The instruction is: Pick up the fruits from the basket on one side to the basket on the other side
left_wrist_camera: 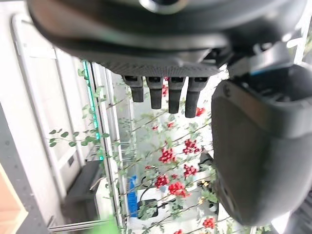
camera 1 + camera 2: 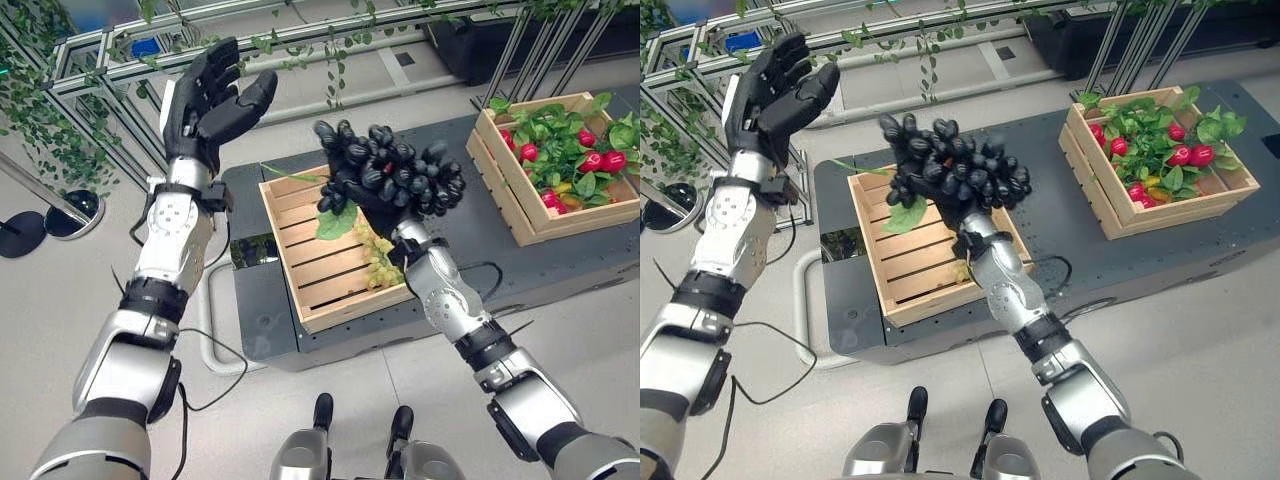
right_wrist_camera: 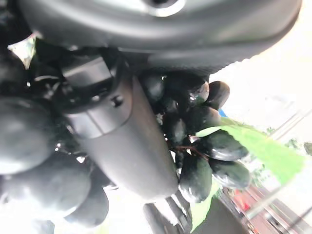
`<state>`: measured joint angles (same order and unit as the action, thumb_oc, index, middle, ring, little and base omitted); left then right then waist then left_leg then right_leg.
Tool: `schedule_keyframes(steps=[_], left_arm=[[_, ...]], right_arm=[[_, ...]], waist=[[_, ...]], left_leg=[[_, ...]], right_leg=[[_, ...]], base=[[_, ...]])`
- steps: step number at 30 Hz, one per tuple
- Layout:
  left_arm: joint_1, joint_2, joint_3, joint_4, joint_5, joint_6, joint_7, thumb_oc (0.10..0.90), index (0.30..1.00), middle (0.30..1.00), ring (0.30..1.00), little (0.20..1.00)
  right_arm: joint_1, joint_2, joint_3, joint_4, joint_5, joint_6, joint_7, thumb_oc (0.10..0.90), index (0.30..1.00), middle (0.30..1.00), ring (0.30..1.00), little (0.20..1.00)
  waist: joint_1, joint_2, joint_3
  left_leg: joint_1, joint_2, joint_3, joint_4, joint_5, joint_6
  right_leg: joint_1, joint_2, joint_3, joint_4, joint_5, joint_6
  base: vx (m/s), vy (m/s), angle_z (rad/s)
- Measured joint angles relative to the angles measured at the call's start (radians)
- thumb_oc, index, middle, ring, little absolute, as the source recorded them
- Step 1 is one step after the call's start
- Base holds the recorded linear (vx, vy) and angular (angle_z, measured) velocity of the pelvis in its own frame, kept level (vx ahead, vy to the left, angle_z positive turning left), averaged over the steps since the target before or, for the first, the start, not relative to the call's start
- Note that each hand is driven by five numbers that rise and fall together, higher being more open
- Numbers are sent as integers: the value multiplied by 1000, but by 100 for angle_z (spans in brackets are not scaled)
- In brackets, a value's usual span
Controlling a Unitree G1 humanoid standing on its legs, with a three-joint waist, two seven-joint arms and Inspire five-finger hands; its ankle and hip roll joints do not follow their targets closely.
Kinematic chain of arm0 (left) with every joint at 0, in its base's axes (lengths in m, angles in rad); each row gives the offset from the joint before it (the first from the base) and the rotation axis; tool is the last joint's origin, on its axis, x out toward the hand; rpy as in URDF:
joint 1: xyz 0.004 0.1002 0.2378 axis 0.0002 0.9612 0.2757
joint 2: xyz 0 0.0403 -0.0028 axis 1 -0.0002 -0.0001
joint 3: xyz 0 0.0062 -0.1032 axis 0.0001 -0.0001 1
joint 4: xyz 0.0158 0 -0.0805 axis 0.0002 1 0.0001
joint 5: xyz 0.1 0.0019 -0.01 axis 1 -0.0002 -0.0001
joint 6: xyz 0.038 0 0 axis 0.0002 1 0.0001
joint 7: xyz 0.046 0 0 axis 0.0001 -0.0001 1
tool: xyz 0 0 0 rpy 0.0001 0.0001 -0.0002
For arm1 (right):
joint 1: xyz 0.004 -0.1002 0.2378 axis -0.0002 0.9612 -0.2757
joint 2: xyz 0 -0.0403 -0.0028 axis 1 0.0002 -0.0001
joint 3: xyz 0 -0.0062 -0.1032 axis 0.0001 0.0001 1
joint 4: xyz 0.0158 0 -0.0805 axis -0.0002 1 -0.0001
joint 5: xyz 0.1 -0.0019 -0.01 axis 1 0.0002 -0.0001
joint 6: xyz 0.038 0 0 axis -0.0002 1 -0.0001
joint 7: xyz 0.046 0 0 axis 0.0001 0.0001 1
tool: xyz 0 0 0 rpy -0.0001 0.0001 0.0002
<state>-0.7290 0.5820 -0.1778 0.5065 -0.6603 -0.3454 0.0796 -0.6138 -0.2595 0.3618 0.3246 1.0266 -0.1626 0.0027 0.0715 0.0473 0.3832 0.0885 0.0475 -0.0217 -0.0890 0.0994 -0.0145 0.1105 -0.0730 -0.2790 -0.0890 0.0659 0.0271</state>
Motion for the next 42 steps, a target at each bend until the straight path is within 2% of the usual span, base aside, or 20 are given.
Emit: schedule_keyframes(steps=[3,6,8,9,10,13,17,20,21,25,31,32,34,35,36,37,38,39,40,42], left_arm=[[106,-31,8,-111,3,-11,-21,800,900,900,900,900],[308,-97,27,-354,51,-11,-74,800,900,900,900,900],[377,-123,23,-412,84,-7,-115,800,900,900,900,900],[415,-135,25,-445,102,-5,-127,800,900,900,900,900],[443,-138,24,-460,130,-5,-146,800,900,900,900,900],[467,-134,24,-460,180,0,-160,800,900,900,900,900],[522,-133,14,-452,258,6,-165,800,900,900,900,900],[555,-137,-21,-440,266,16,-168,800,900,900,900,900],[566,-139,-29,-428,265,16,-167,800,900,900,900,900],[601,-170,-35,-351,257,34,-153,800,900,900,900,900],[669,-185,-35,-321,252,50,-124,800,900,900,900,900],[672,-187,-35,-315,251,49,-111,800,900,900,900,900],[683,-190,-30,-297,250,49,-78,800,900,900,900,900],[717,-197,-15,-298,236,39,-51,800,900,900,900,900],[736,-201,-6,-298,230,33,-42,800,900,900,900,900],[737,-211,-2,-284,225,34,-33,800,900,900,900,900],[728,-220,-2,-263,224,33,-19,800,900,900,900,900],[728,-218,-2,-260,223,33,-8,800,900,900,900,900],[726,-217,-1,-258,223,33,14,800,900,900,900,900],[709,-218,1,-257,223,29,32,800,900,900,900,900]], right_arm=[[67,-13,-28,-21,-3,-5,4,400,300,300,300,300],[218,-15,-96,-133,-45,-7,42,400,300,300,300,300],[258,-18,-116,-145,-47,-7,58,400,300,300,300,300],[281,-18,-128,-160,-48,-7,65,400,300,300,300,300],[310,-19,-145,-178,-51,-7,73,400,300,300,300,300],[339,-26,-163,-182,-81,-8,83,400,300,300,300,300],[406,-29,-164,-182,-87,-14,107,400,300,300,300,300],[467,-29,-172,-183,-87,-26,132,400,300,300,300,300],[488,-29,-176,-183,-87,-29,145,400,300,300,300,300],[552,-29,-197,-183,-85,-32,154,400,300,300,300,300],[603,-50,-205,-183,-77,-31,156,400,300,300,300,300],[601,-49,-205,-181,-76,-30,159,400,300,300,300,300],[592,-46,-197,-180,-76,-20,170,400,300,300,300,300],[572,-47,-178,-174,-76,-11,177,400,300,300,300,300],[556,-49,-171,-173,-76,-10,185,400,300,300,300,300],[533,-47,-174,-173,-76,-10,190,400,300,300,300,300],[524,-41,-189,-169,-75,-10,190,400,300,300,300,300],[525,-32,-190,-172,-74,-11,190,400,300,300,300,300],[532,-28,-189,-176,-74,-11,195,400,300,300,300,300],[544,-27,-194,-178,-74,-12,195,400,300,300,300,300]], waist=[[1,-8,-5],[-1,-18,-11],[-2,-20,-12],[-2,-21,-13],[-5,-25,-15],[-10,-36,-25],[-50,-61,-111],[-64,-64,-158],[-83,-64,-170],[-112,-62,-196],[-127,-62,-203],[-116,-66,-203],[-79,-88,-202],[-44,-122,-212],[-20,-125,-217],[-25,-104,-219],[-40,-75,-229],[-40,-76,-232],[-50,-90,-241],[-83,-97,-250]], left_leg=[[-7,-1,1,0,-1,0],[-13,-1,9,0,-5,2],[-10,0,28,0,-7,2],[-9,1,34,0,-9,1],[-5,1,46,0,-11,-1],[6,7,63,0,-14,-5],[10,13,112,0,-26,-5],[28,14,144,0,-40,-4],[34,16,157,0,-43,-4],[44,21,182,-1,-49,-6],[55,31,195,0,-52,-10],[55,24,175,29,-68,-23],[21,-4,59,152,-113,1],[-26,-94,-143,211,-169,56],[-17,-127,-193,172,-178,77],[-29,-134,-184,133,-183,86],[-32,-116,-154,112,-129,82],[-28,-112,-136,111,-111,61],[-31,-120,-106,113,-107,65],[-44,-125,-85,85,-89,88]], right_leg=[[-10,0,4,0,0,0],[-22,0,25,0,0,1],[-26,1,36,0,1,2],[-31,2,51,0,4,8],[-31,1,58,0,6,28],[-31,6,79,0,6,34],[-49,12,119,0,7,35],[-47,15,152,-1,8,37],[-47,16,163,-1,8,38],[-49,22,188,-4,5,33],[-48,35,204,-4,8,31],[-57,42,249,-4,1,28],[-56,44,354,2,16,19],[-86,13,471,24,19,24],[-106,10,518,29,26,30],[-113,15,517,29,32,40],[-117,40,515,25,33,50],[-118,39,513,21,36,55],[-129,26,515,4,37,58],[-152,11,510,21,39,60]], base=[[0,-10,-4],[-1,-17,-10],[-15,-24,-22],[-20,-21,-29],[-20,-19,-27],[-16,-10,-24],[-20,-10,-28],[-22,-24,-38],[-16,-33,-28],[-12,-63,-21],[-26,-44,-11],[-135,106,-59],[-141,160,-103],[-123,199,-150],[-174,292,-168],[-188,286,-126],[-195,245,-93],[-180,197,-95],[-154,174,-82],[-199,231,-54]])
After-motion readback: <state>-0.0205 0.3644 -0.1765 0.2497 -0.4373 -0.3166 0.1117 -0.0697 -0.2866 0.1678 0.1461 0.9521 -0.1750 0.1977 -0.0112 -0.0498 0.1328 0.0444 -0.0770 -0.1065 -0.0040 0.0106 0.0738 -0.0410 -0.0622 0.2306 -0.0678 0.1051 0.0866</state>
